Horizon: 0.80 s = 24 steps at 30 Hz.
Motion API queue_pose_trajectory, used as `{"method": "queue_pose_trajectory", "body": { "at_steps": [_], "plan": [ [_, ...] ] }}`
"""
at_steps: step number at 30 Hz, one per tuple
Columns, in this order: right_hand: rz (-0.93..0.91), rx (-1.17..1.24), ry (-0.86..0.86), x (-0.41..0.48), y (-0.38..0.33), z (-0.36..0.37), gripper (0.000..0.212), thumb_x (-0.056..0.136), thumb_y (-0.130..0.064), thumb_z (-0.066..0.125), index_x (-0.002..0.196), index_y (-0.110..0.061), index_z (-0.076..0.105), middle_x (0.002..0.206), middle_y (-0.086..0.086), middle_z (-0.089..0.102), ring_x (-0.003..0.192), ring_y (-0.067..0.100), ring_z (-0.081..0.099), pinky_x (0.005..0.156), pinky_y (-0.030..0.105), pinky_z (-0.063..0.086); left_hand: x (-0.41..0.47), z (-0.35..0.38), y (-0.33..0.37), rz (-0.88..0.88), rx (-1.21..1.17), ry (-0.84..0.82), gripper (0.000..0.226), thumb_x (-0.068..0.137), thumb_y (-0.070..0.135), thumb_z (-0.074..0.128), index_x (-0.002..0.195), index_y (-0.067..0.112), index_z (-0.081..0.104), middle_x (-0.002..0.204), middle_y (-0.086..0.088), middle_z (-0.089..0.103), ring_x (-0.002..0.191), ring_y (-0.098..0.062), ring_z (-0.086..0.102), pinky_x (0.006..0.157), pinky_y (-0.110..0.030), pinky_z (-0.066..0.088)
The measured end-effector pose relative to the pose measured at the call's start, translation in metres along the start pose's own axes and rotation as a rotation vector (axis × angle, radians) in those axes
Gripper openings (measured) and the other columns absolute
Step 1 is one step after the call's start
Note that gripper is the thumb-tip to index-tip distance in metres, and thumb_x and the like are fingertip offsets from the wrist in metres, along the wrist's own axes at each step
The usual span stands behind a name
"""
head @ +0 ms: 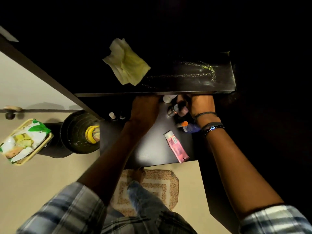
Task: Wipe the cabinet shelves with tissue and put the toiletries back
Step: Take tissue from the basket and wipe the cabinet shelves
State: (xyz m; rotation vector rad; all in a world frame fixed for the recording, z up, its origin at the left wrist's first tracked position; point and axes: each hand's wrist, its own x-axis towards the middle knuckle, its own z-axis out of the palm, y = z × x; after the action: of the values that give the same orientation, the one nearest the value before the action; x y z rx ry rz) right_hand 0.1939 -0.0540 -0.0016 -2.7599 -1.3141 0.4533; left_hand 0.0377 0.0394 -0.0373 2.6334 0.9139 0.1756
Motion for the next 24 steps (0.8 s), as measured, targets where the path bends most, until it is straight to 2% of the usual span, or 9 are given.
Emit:
{"method": "queue_pose_trajectory", "body": {
  "at_steps": [2, 4, 6, 8, 10, 12, 15, 18, 24],
  "plan": [
    [-0.039, 0.151, 0.219, -0.010, -0.008, 0.012, 0.013, 0.081, -0.008, 0.063, 0.090, 0.001, 0.064, 0.094, 0.026, 0.065, 0.086, 0.040, 0.062, 0.072, 0.041, 0.050, -0.020, -0.003, -0.019, -0.030, -0.095, 0.071, 0.012, 0.074, 0.013, 0.060, 0.072, 0.003, 0.067, 0.062, -0.017, 0.063, 0.054, -0.034, 0.062, 0.050, -0.030, 0.048],
    [-0.133, 0.231, 0.261, -0.026, -0.034, 0.028, 0.014, 0.080, -0.009, 0.064, 0.092, -0.002, 0.066, 0.091, 0.022, 0.068, 0.084, 0.039, 0.064, 0.072, 0.039, 0.051, -0.053, -0.006, -0.041, -0.117, -0.206, 0.151, 0.027, 0.081, 0.022, 0.050, 0.082, 0.001, 0.066, 0.074, -0.021, 0.065, 0.065, -0.038, 0.063, 0.057, -0.034, 0.048],
    [-0.240, 0.308, 0.101, -0.028, -0.061, 0.048, 0.034, 0.082, -0.011, 0.062, 0.115, -0.009, 0.063, 0.111, 0.017, 0.067, 0.104, 0.034, 0.061, 0.089, 0.035, 0.048, -0.068, -0.006, -0.054, -0.138, -0.226, 0.140, 0.042, 0.084, 0.033, 0.040, 0.094, 0.001, 0.064, 0.092, -0.021, 0.064, 0.081, -0.038, 0.062, 0.064, -0.034, 0.049],
    [-0.330, 0.316, -0.064, -0.032, -0.090, 0.066, 0.050, 0.084, -0.011, 0.059, 0.133, -0.016, 0.051, 0.132, 0.012, 0.056, 0.123, 0.029, 0.049, 0.104, 0.032, 0.037, -0.073, -0.006, -0.060, -0.147, -0.222, 0.084, 0.046, 0.082, 0.035, 0.034, 0.103, 0.004, 0.061, 0.107, -0.020, 0.061, 0.092, -0.038, 0.060, 0.072, -0.042, 0.052],
    [-0.406, 0.352, -0.118, -0.034, -0.114, 0.080, 0.057, 0.082, -0.005, 0.058, 0.137, -0.016, 0.046, 0.141, 0.011, 0.048, 0.131, 0.028, 0.042, 0.111, 0.033, 0.032, -0.076, -0.003, -0.066, -0.168, -0.243, 0.096, 0.034, 0.079, 0.024, 0.040, 0.096, 0.004, 0.062, 0.104, -0.022, 0.060, 0.089, -0.040, 0.059, 0.072, -0.048, 0.053],
    [-0.446, 0.389, -0.132, -0.034, -0.129, 0.091, 0.055, 0.081, 0.001, 0.058, 0.134, -0.013, 0.050, 0.139, 0.013, 0.050, 0.130, 0.030, 0.045, 0.110, 0.035, 0.036, -0.078, 0.001, -0.074, -0.213, -0.255, 0.062, 0.024, 0.074, 0.014, 0.047, 0.090, 0.004, 0.061, 0.099, -0.021, 0.062, 0.084, -0.040, 0.061, 0.069, -0.048, 0.054],
    [-0.457, 0.367, -0.145, -0.033, -0.139, 0.098, 0.037, 0.082, 0.003, 0.059, 0.119, -0.005, 0.061, 0.123, 0.017, 0.061, 0.115, 0.036, 0.056, 0.096, 0.037, 0.047, -0.079, 0.008, -0.085, -0.286, -0.258, -0.006, 0.029, 0.070, 0.020, 0.045, 0.087, 0.003, 0.061, 0.088, -0.019, 0.066, 0.077, -0.037, 0.065, 0.064, -0.046, 0.055],
    [-0.457, 0.318, -0.124, -0.034, -0.139, 0.104, 0.027, 0.084, 0.002, 0.057, 0.110, -0.002, 0.065, 0.115, 0.020, 0.064, 0.105, 0.039, 0.060, 0.087, 0.037, 0.049, -0.082, 0.015, -0.092, -0.279, -0.299, 0.002, 0.029, 0.075, 0.024, 0.043, 0.089, 0.005, 0.061, 0.082, -0.016, 0.068, 0.072, -0.035, 0.067, 0.061, -0.046, 0.055],
    [-0.349, 0.243, -0.143, -0.028, -0.127, 0.104, 0.026, 0.089, -0.006, 0.053, 0.111, -0.008, 0.066, 0.114, 0.017, 0.066, 0.106, 0.036, 0.061, 0.090, 0.036, 0.050, -0.079, 0.021, -0.094, -0.240, -0.332, 0.035, 0.037, 0.078, 0.029, 0.039, 0.094, 0.004, 0.060, 0.081, -0.018, 0.067, 0.069, -0.036, 0.065, 0.059, -0.046, 0.055]
  ]
}}
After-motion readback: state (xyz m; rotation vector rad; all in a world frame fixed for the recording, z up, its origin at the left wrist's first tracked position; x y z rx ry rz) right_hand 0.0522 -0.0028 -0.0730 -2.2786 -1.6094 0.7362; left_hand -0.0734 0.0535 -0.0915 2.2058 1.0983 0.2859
